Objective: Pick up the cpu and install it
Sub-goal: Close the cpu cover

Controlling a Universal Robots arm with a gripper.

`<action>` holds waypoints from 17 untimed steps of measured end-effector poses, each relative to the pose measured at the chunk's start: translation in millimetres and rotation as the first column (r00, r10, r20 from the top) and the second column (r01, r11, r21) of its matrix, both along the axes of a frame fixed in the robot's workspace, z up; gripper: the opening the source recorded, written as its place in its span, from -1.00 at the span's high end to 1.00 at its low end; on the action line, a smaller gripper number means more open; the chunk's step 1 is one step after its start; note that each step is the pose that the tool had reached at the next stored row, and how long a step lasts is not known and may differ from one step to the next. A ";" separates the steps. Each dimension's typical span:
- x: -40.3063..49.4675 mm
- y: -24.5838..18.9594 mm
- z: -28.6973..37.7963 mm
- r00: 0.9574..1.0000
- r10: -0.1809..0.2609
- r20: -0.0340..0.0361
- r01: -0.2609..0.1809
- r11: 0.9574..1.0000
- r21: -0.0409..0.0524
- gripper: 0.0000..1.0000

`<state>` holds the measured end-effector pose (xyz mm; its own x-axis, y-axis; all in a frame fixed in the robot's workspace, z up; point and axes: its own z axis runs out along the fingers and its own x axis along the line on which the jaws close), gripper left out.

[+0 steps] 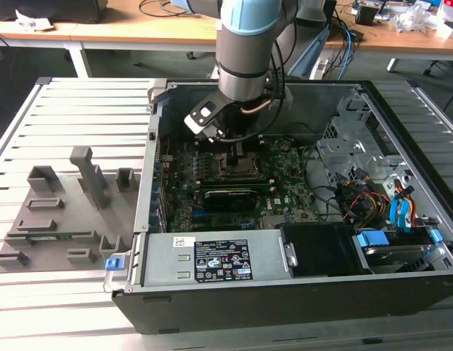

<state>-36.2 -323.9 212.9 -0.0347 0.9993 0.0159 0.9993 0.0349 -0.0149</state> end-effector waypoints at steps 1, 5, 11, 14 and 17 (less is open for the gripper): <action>7.1 -0.1 0.6 1.000 0.000 0.000 0.000 1.000 0.000 0.79; 15.1 0.3 20.4 1.000 0.000 0.000 0.000 1.000 0.000 0.79; 15.6 0.4 65.9 1.000 0.000 0.000 0.000 1.000 0.000 0.79; 15.6 0.4 67.9 1.000 0.000 0.000 0.000 1.000 0.000 0.79; 15.6 0.4 68.0 1.000 0.000 0.000 0.000 1.000 0.000 0.79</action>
